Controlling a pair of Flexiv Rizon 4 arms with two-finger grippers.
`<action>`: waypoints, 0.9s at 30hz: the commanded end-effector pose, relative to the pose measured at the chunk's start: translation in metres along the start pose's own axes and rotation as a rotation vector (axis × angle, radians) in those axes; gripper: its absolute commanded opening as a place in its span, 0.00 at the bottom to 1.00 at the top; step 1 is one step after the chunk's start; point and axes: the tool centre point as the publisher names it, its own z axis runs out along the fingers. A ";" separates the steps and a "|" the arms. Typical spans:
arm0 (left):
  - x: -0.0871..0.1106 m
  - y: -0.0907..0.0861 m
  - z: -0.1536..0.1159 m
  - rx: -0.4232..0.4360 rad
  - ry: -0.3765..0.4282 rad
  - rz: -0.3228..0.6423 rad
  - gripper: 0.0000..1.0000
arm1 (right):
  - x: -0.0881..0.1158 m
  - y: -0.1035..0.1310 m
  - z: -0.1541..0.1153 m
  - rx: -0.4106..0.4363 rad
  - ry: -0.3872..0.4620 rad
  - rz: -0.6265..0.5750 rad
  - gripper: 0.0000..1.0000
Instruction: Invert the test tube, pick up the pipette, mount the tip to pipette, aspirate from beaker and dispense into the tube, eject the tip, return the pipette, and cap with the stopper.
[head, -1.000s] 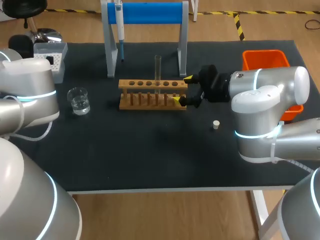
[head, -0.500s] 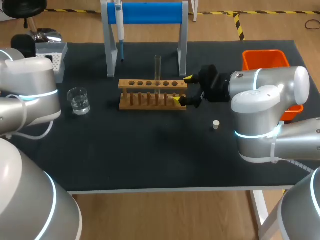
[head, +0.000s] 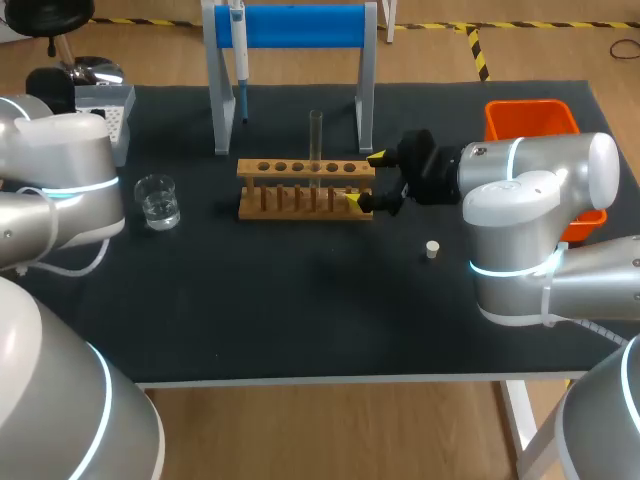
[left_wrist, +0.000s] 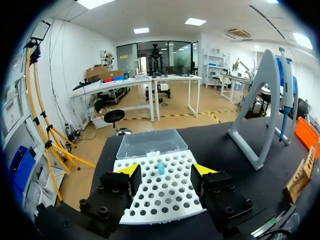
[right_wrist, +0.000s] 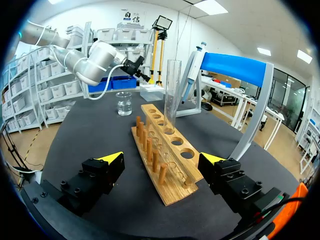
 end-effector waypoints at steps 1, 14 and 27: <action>0.001 0.001 0.007 0.003 -0.005 0.000 0.60 | 0.000 0.000 -0.001 -0.001 0.002 0.000 1.00; 0.001 0.002 0.016 -0.005 0.000 0.000 0.50 | 0.000 0.000 -0.001 -0.001 0.002 0.000 1.00; 0.001 0.002 0.024 -0.013 0.004 -0.001 0.48 | 0.000 0.000 -0.001 -0.001 0.002 0.000 1.00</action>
